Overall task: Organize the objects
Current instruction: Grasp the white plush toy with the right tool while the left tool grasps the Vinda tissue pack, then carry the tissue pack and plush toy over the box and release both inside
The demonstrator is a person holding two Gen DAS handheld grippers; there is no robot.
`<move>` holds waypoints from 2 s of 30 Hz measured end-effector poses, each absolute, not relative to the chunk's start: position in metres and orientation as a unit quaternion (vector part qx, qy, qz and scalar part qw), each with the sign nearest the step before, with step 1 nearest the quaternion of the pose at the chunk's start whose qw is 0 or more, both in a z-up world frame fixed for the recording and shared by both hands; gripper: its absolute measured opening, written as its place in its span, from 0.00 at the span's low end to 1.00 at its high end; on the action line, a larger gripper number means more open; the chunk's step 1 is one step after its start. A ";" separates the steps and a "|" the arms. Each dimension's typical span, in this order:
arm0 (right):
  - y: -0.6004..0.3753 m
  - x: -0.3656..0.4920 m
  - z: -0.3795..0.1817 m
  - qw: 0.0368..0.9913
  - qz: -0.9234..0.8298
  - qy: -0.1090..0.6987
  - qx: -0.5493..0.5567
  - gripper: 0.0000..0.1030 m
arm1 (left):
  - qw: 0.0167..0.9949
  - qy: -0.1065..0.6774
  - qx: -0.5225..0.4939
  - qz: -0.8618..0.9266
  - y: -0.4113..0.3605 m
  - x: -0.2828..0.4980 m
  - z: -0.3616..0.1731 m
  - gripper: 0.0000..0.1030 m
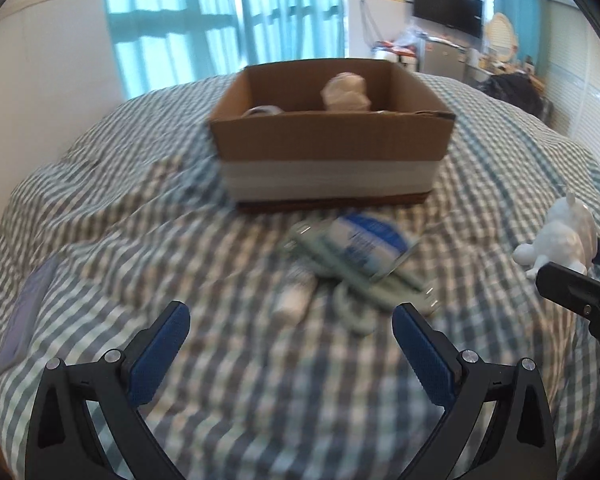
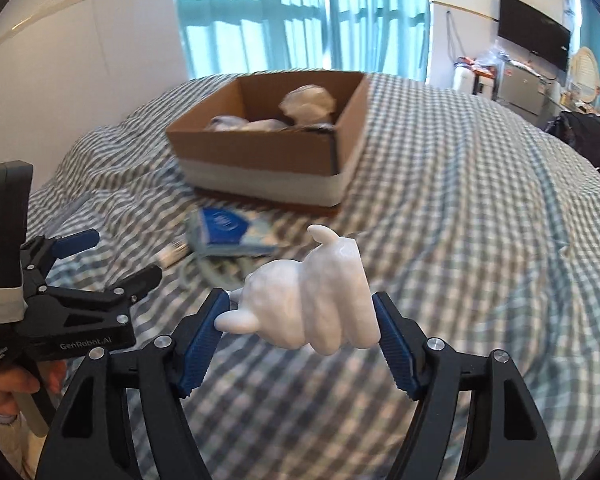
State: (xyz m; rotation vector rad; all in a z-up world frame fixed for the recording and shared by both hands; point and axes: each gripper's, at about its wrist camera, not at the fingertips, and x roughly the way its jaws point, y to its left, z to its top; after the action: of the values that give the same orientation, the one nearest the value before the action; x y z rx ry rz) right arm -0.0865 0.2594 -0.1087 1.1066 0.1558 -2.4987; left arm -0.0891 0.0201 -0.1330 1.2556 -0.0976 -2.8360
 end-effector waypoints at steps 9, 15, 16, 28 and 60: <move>0.266 -0.126 -0.106 0.192 -0.898 0.055 0.391 0.70 | -0.026 -0.071 0.401 -0.913 0.059 -0.139 -0.141 1.00; 0.272 -0.138 -0.119 0.188 -0.892 0.045 0.408 0.70 | -0.030 -0.123 0.410 -0.903 0.075 -0.168 -0.159 1.00; 0.274 -0.139 -0.121 0.186 -0.892 0.044 0.410 0.70 | -0.033 -0.134 0.410 -0.901 0.078 -0.170 -0.162 1.00; 0.274 -0.136 -0.129 0.193 -0.885 0.042 0.421 0.70 | -0.072 -0.134 0.435 -0.887 0.086 -0.167 -0.166 0.68; 0.257 -0.063 0.004 0.212 -0.930 0.061 0.293 0.70 | -0.036 -0.038 0.324 -0.945 0.036 -0.086 -0.019 0.66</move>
State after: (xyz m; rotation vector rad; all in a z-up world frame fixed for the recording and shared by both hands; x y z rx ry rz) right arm -0.0629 0.2570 0.0041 0.8131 0.1700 -2.5840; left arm -0.0863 0.0359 -0.0192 1.0403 -0.1230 -3.0372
